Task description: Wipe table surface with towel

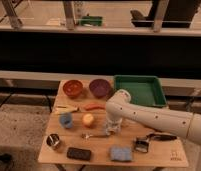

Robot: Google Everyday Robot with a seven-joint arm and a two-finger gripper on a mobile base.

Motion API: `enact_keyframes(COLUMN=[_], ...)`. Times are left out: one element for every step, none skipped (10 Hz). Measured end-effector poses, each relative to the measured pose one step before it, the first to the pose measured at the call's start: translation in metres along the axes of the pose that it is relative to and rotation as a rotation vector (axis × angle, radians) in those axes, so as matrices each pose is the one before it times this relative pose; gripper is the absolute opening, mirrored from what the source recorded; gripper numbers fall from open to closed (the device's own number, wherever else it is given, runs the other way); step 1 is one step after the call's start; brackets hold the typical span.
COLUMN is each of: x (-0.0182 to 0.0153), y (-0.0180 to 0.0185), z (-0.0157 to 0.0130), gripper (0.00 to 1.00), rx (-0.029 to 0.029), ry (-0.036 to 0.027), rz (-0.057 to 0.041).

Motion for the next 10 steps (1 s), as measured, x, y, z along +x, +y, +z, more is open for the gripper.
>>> enact_keyframes(x=[0.00050, -0.00015, 0.00069, 0.00095, 0.00108, 0.00180, 0.00266, 0.00208, 0.00286, 0.00462], y=[0.00011, 0.00010, -0.00037, -0.00001, -0.00062, -0.00003, -0.00050, -0.00028, -0.00063, -0.00137], z=[0.00025, 0.00077, 0.00076, 0.00088, 0.00008, 0.00050, -0.00013, -0.00022, -0.00075, -0.00136], gripper=[0.01, 0.00, 0.00, 0.00, 0.00, 0.00, 0.00, 0.00, 0.00, 0.00], rx=[-0.00275, -0.00359, -0.00270, -0.00266, 0.00005, -0.00124, 0.00200, 0.00154, 0.00352, 0.00711], ry=[0.00411, 0.00449, 0.00664, 0.00354, 0.00310, 0.00341, 0.00472, 0.00285, 0.00287, 0.00386], rz=[0.00300, 0.00219, 0.00318, 0.00505, 0.00448, 0.00870, 0.01039, 0.00698, 0.01086, 0.01162])
